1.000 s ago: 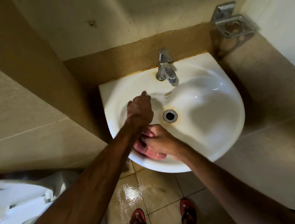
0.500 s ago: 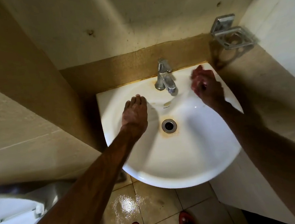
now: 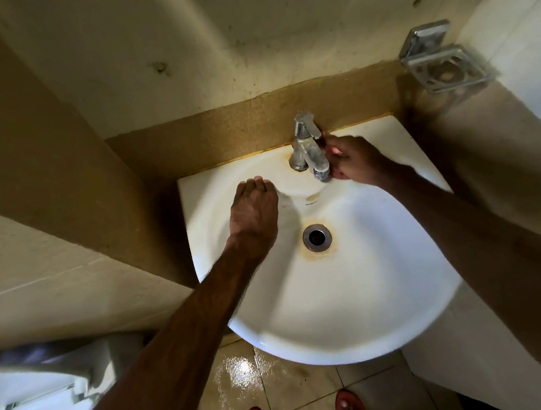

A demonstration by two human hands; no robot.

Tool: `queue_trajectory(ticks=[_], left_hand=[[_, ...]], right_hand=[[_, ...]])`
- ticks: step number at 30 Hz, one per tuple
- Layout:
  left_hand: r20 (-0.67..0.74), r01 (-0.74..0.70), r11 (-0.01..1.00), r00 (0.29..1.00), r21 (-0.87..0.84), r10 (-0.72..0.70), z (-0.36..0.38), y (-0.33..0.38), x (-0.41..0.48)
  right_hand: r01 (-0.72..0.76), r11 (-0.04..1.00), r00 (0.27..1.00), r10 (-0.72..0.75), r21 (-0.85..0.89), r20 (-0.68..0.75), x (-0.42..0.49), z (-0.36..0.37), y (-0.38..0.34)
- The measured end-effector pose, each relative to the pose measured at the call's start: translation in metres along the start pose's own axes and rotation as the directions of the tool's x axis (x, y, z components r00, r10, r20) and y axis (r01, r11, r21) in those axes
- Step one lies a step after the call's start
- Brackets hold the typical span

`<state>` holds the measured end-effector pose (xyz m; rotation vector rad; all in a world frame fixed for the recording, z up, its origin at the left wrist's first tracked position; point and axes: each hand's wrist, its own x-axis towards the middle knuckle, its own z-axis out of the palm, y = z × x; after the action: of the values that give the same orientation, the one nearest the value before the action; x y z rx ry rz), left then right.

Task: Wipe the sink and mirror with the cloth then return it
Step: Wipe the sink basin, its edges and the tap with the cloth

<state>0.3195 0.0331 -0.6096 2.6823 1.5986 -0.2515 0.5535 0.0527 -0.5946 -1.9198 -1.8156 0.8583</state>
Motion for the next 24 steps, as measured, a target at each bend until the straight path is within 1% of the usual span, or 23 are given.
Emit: queue_trajectory(ticks=[2,4,6,9,12,15,17,19,20,21,22,24], left_hand=[[0.001,-0.001,1.0,1.0,0.002,0.001,0.001,0.002,-0.001],[-0.006,0.001,1.0,1.0,0.009,-0.001,-0.001,0.003,-0.004],[-0.008,0.004,1.0,1.0,0.001,-0.004,-0.003,0.003,-0.005],[-0.011,0.011,1.0,1.0,-0.012,-0.011,-0.006,0.005,-0.006],[-0.043,0.018,1.0,0.999,-0.019,-0.019,-0.006,0.007,-0.007],[-0.072,0.023,0.999,0.997,-0.045,-0.027,-0.002,0.008,-0.007],[-0.087,0.016,0.995,0.996,-0.099,-0.025,-0.004,0.007,-0.007],[-0.08,0.008,0.98,0.997,-0.199,-0.024,-0.011,-0.001,-0.01],[-0.073,0.012,0.965,0.997,-0.262,-0.032,-0.016,-0.007,-0.011],[-0.067,0.023,0.945,0.997,-0.326,-0.048,-0.02,-0.013,-0.013],[-0.063,0.038,0.926,0.996,-0.376,-0.067,-0.023,-0.019,-0.014],[-0.069,0.078,0.901,0.991,-0.426,-0.119,-0.023,-0.026,-0.015]], right_hand=[[0.018,0.998,0.996,-0.023,-0.058,-0.086,0.004,0.005,-0.002],[0.063,0.988,0.986,-0.083,-0.141,-0.142,-0.004,0.012,-0.006],[0.121,0.984,0.977,-0.141,-0.131,-0.157,-0.019,0.015,-0.005],[0.131,0.98,0.96,-0.163,-0.149,-0.226,-0.042,0.025,0.008],[0.19,0.965,0.948,-0.228,-0.178,-0.222,-0.059,0.046,0.014],[0.226,0.968,0.939,-0.245,-0.104,-0.24,-0.068,0.072,-0.01],[0.302,0.948,0.904,-0.318,-0.101,-0.287,-0.063,0.09,-0.027],[0.333,0.928,0.854,-0.372,-0.166,-0.363,-0.048,0.107,-0.034],[0.307,0.929,0.846,-0.366,-0.209,-0.387,-0.038,0.113,-0.035],[0.254,0.93,0.854,-0.345,-0.267,-0.391,-0.029,0.119,-0.036],[0.183,0.921,0.87,-0.315,-0.345,-0.379,-0.023,0.123,-0.039],[0.038,0.86,0.912,-0.238,-0.508,-0.335,-0.01,0.133,-0.048]])
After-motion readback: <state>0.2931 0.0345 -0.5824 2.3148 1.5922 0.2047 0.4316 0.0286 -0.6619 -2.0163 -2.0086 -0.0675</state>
